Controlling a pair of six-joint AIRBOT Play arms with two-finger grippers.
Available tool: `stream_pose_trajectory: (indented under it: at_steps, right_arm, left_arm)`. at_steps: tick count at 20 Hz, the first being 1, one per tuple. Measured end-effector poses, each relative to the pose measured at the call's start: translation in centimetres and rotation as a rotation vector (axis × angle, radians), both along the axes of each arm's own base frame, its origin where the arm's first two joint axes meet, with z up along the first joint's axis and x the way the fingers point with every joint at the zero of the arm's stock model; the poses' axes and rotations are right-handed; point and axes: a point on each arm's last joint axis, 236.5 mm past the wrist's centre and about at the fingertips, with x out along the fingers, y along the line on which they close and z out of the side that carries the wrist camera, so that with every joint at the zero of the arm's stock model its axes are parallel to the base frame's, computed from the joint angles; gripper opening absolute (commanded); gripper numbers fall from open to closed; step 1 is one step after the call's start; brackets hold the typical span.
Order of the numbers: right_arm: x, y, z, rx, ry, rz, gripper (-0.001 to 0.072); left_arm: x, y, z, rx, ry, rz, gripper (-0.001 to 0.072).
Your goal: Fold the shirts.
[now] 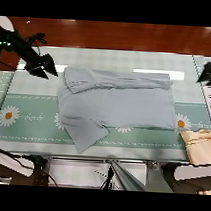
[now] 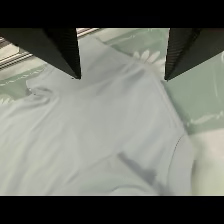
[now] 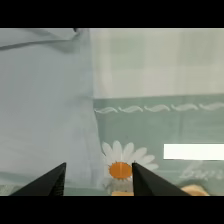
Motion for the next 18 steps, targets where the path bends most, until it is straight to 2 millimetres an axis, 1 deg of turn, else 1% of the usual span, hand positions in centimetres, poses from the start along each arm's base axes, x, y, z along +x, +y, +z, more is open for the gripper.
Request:
stream_pose_trajectory:
  at_steps: [2,4,5,6,7,8,10,12,14,16,18]
  right_arm:
    - [-2.7,-2.0,1.0,0.04,-0.019,-0.093,0.0486]
    - [-4.7,-3.1,1.2,0.106,-0.055,-0.174,0.0475]
    - [-5.3,-3.4,1.0,0.133,-0.076,-0.209,0.0472]
    - [-5.9,-3.6,0.8,0.161,-0.094,-0.241,0.0415]
    - [-6.2,-3.7,0.4,0.182,-0.107,-0.264,0.0393]
    - [-6.4,-3.7,-0.1,0.199,-0.116,-0.282,0.0394]
    - [-6.3,-3.7,-0.7,0.215,-0.141,-0.296,0.0394]
    - [-5.7,-3.7,-1.1,0.219,-0.175,-0.301,0.0394]
    - [-5.2,-4.1,-1.3,0.21,-0.205,-0.308,0.0394]
    - [-4.7,-4.4,-1.4,0.203,-0.229,-0.311,0.0395]
    - [-4.4,-4.5,-1.3,0.201,-0.248,-0.313,0.0394]
  left_arm:
    - [-2.3,0.9,0.3,0.003,0.005,0.031,0.0587]
    - [-5.6,1.4,-0.8,-0.002,0.025,0.069,0.0588]
    - [-7.4,1.5,-1.7,-0.007,0.036,0.09,0.0588]
    - [-9.2,1.4,-2.7,-0.021,0.048,0.106,0.0588]
    - [-11.5,0.8,-3.6,-0.052,0.062,0.118,0.0588]
    - [-13.3,0.1,-4.5,-0.089,0.068,0.133,0.0588]
    - [-16.4,-1.1,-6.4,-0.135,0.079,0.169,0.0588]
    - [-18.3,-2.0,-8.2,-0.166,0.088,0.209,0.0588]
    - [-19.5,-2.9,-9.7,-0.184,0.105,0.234,0.0588]
    - [-20.1,-3.9,-10.8,-0.201,0.116,0.249,0.0586]
    - [-20.1,-5.3,-11.8,-0.218,0.12,0.253,0.0585]
